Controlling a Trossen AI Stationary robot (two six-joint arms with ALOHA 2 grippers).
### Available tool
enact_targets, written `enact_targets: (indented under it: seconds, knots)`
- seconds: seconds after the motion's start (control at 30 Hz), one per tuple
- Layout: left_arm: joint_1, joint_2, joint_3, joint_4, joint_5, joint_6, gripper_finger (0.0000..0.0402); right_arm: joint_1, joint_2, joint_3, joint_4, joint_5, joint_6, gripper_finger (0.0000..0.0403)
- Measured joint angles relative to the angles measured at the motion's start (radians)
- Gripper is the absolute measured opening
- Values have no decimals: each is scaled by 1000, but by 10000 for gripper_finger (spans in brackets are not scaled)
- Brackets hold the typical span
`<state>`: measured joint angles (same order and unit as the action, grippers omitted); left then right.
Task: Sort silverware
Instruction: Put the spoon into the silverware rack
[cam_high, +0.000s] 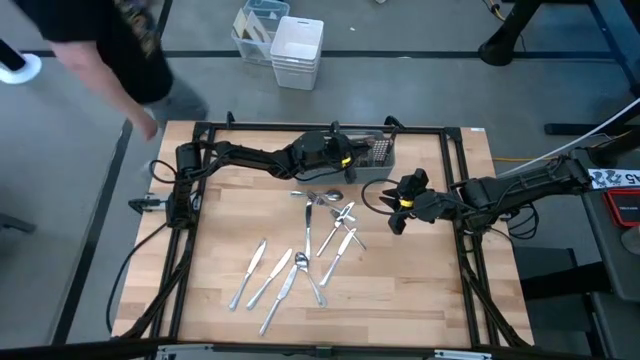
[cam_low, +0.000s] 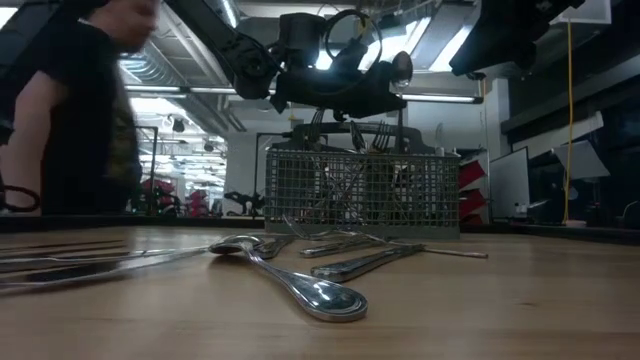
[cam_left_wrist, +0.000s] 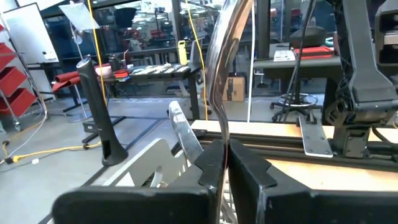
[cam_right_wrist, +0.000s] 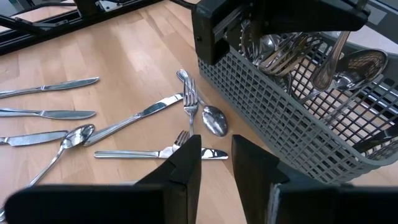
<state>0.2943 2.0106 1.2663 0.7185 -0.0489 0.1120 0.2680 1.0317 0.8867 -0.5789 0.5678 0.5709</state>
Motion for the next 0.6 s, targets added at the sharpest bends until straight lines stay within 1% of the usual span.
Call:
enact_targets:
  seconds: [0.47,0.53,0.6]
  knots:
    - [0,0,-1,-3,0,-8,15,0,0,0,0,1,0,92]
    - [0,0,-1,-5,0,-8,15,0,0,0,0,33,0,92]
    - [0,0,-1,-9,0,-8,15,0,0,0,-5,133,-12,92]
